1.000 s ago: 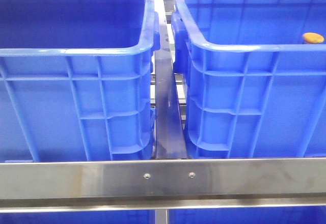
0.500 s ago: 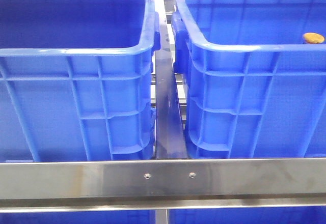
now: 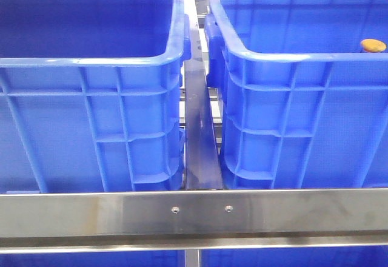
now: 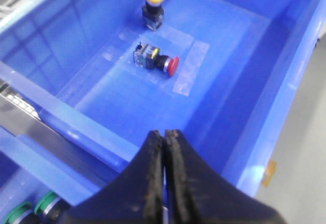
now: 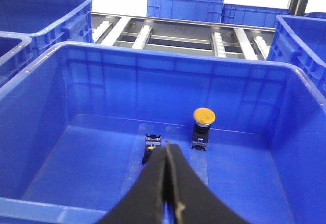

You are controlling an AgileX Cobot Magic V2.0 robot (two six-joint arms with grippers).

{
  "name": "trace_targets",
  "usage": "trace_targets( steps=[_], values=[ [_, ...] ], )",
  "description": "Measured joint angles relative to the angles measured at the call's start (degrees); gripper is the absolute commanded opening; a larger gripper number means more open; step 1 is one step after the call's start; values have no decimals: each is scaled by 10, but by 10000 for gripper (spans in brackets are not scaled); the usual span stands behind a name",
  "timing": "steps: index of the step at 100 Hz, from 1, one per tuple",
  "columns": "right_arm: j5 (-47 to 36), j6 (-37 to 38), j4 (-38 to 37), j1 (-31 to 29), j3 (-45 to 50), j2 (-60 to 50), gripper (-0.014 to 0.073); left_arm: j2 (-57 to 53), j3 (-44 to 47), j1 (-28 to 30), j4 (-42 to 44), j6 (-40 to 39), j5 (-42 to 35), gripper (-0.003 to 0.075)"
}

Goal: Pick red and yellow buttons and place in box

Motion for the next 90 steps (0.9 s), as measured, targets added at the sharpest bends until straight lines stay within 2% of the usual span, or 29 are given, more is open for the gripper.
trace_targets(
  steps=[19, 90],
  values=[
    [1, 0, 0, 0, 0, 0, -58, -48, 49, 12, 0, -6, -18, -20],
    [15, -1, 0, 0, 0, 0, -58, -238, 186, 162, -5, -18, 2, -20]
  ],
)
